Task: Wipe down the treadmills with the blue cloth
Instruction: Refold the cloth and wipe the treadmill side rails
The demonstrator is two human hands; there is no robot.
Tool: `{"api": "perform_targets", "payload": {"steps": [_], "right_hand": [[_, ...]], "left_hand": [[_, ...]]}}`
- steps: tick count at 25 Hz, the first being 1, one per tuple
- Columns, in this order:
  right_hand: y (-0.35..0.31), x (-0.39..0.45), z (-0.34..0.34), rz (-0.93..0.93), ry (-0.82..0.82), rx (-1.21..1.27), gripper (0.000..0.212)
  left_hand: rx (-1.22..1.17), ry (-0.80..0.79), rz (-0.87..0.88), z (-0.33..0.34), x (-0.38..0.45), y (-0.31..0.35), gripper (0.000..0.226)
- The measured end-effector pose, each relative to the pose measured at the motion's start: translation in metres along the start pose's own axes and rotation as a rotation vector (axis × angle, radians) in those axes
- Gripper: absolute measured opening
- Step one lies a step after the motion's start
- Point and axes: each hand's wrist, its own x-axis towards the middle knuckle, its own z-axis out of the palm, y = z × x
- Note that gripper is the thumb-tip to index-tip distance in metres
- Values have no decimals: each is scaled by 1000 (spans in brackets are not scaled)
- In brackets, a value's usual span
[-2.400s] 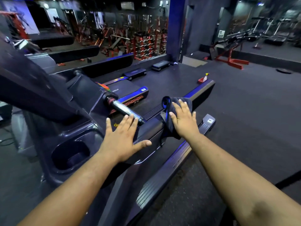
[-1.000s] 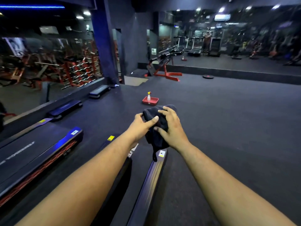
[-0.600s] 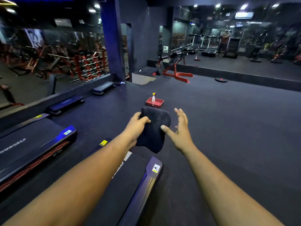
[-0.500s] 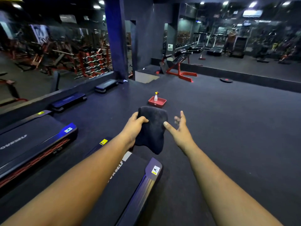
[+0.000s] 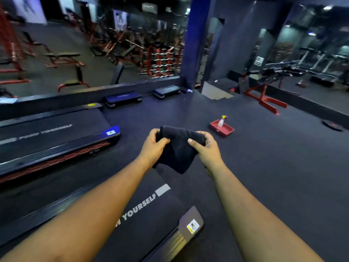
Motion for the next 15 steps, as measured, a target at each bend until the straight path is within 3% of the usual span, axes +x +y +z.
{"api": "perform_targets", "payload": {"steps": [4, 8, 10, 12, 15], "right_hand": [[-25, 58, 68, -60, -115, 55, 32], [-33, 99, 149, -56, -293, 131, 46], [-21, 122, 217, -60, -508, 133, 48], [-18, 130, 249, -78, -535, 133, 49], [1, 160, 348, -91, -820, 125, 47]], "left_hand": [[-41, 133, -1, -55, 30, 1, 32], [-134, 280, 50, -127, 43, -4, 20], [-147, 493, 95, -170, 51, -24, 21], [-115, 589, 109, -190, 55, -32, 22], [-17, 960, 103, -243, 64, -51, 17]]}}
